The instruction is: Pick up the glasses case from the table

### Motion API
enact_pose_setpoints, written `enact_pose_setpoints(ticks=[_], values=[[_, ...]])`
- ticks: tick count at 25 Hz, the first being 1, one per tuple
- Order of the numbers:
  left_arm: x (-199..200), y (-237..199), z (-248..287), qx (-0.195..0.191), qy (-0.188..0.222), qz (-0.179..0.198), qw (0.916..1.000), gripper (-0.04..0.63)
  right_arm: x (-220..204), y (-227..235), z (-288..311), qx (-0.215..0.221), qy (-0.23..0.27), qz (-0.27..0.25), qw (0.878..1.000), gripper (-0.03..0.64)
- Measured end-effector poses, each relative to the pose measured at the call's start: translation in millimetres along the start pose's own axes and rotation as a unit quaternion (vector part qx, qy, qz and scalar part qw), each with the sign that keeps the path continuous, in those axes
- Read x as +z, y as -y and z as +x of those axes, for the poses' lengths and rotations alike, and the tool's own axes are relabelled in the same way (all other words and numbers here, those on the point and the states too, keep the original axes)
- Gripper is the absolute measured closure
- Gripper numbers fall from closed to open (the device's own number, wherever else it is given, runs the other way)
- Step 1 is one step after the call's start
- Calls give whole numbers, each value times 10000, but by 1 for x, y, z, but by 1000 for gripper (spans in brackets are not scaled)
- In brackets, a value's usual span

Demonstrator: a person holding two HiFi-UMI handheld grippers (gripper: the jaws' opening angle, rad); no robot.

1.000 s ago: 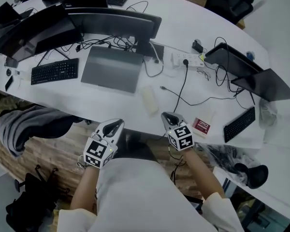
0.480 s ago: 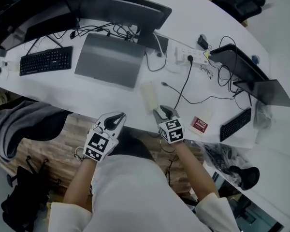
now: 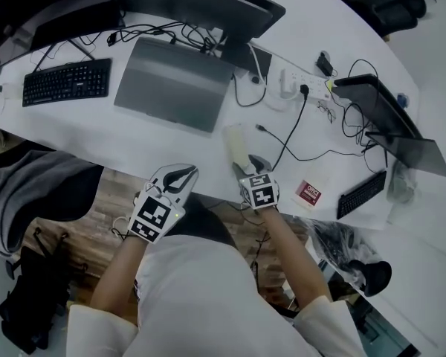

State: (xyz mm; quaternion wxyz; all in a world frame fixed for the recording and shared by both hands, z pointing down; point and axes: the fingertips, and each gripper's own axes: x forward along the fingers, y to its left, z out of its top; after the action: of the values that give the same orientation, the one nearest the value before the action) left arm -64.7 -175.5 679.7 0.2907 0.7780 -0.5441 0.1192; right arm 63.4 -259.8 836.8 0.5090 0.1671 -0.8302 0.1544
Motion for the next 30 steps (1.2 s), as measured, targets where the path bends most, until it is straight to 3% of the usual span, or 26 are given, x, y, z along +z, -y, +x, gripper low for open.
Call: enact_pose_setpoints(ticks=[19, 25, 30], values=[[-25, -43, 1, 61, -169, -415, 9990, 581, -13, 7, 64, -660, -1096, -306, 9913, 279], [-31, -51, 1, 51, -197, -511, 9985, 581, -18, 5, 73, -100, -1126, 81, 9936, 302], [-30, -51, 4, -29, -209, -514, 9985, 581, -21, 9, 74, -38, -1216, 67, 9925, 311]])
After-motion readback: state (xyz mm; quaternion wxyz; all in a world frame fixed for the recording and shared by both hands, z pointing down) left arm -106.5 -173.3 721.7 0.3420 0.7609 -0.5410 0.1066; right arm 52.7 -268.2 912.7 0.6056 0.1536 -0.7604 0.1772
